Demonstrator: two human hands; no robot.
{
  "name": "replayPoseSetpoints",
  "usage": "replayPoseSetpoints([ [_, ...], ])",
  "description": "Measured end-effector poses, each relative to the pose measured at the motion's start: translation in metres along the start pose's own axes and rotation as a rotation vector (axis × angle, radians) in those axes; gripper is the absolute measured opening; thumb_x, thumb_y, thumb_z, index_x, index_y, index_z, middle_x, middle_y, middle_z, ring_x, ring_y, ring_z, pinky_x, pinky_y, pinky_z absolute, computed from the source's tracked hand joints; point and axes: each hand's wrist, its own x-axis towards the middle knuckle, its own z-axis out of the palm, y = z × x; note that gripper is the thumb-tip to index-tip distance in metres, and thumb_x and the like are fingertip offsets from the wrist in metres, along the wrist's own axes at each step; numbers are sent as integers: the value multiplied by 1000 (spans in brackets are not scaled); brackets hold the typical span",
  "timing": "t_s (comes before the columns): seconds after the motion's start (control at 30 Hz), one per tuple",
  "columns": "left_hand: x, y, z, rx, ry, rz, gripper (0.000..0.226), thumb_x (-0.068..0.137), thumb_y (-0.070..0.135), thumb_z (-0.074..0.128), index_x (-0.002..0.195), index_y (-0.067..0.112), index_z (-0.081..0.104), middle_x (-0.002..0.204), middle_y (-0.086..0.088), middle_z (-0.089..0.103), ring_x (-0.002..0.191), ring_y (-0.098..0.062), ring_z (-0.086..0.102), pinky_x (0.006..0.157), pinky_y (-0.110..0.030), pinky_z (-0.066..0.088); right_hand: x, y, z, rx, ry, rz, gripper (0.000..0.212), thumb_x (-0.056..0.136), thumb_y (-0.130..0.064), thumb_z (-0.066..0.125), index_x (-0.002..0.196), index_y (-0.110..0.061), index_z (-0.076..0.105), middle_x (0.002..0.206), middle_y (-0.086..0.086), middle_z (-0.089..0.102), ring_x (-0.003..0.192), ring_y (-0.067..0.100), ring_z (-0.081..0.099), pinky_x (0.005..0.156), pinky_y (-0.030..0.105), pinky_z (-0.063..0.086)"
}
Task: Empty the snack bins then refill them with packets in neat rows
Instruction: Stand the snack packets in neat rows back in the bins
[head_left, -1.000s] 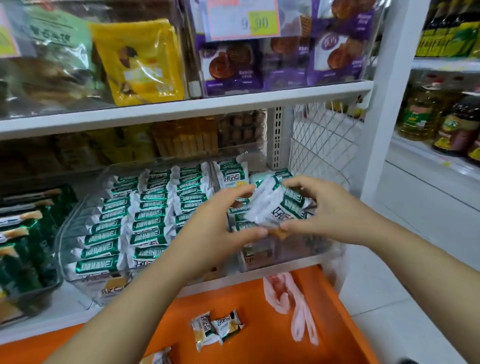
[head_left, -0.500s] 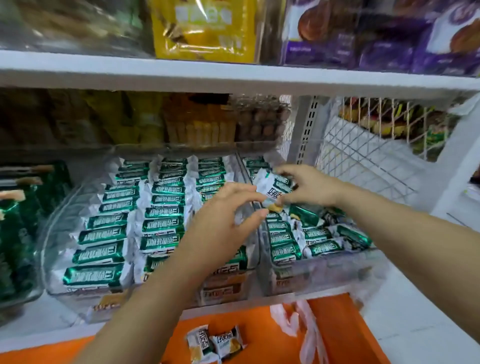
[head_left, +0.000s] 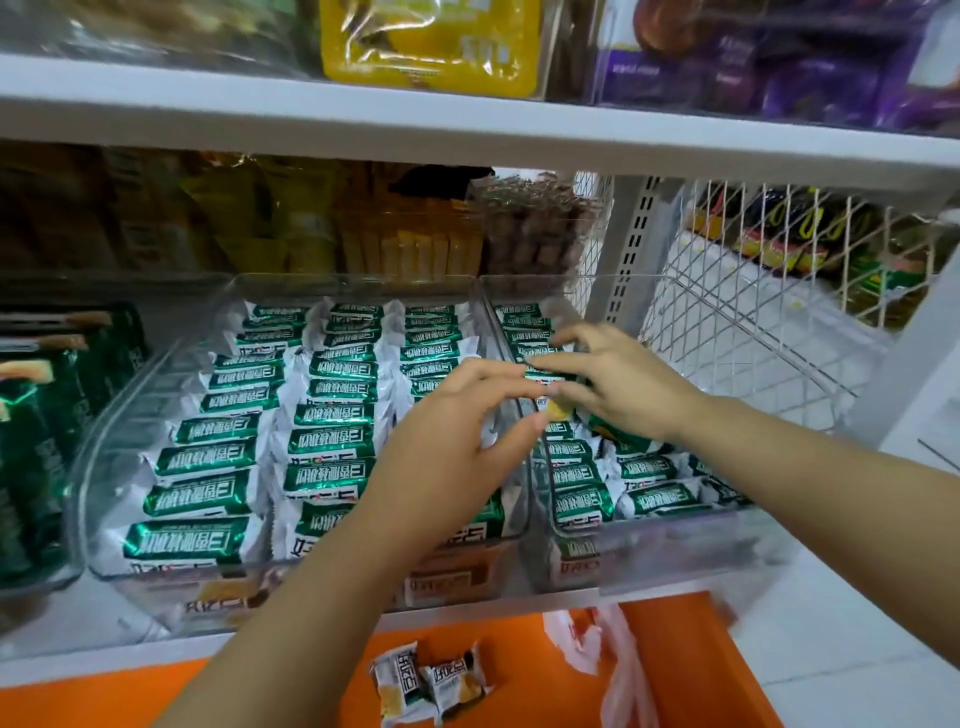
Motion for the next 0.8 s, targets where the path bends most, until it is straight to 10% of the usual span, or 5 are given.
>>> replayPoseSetpoints([
  [0.13,0,0,1,0,4,2,27,90,43,55,116,38,63,121,28,47,110,8,48,92,-23,46,6,30,-16,264,153,260,42,98,-23,49,140,-25,45,134,10,55,113,26,55,94,32,43],
  [0.33,-1,-1,1,10,4,12,28,90,44,53,116,38,62,123,28,47,111,8,47,88,-17,44,12,58,0,211,-297,435,61,88,-16,65,144,-15,39,147,9,42,129,26,43,103,28,34],
  [0.63,-1,-2,1,6,0,6,26,91,40,54,116,38,62,124,26,47,110,9,46,84,-6,36,-8,56,-38,86,150,467,34,93,-27,59,118,-4,61,99,12,60,81,27,53,60,28,35],
  [0.8,-2,1,1,-7,-6,-23,25,92,39,53,116,39,62,125,27,47,111,10,46,85,-6,35,-31,26,-66,630,38,295,25,87,-33,65,109,-32,55,121,4,61,106,19,61,97,40,47],
])
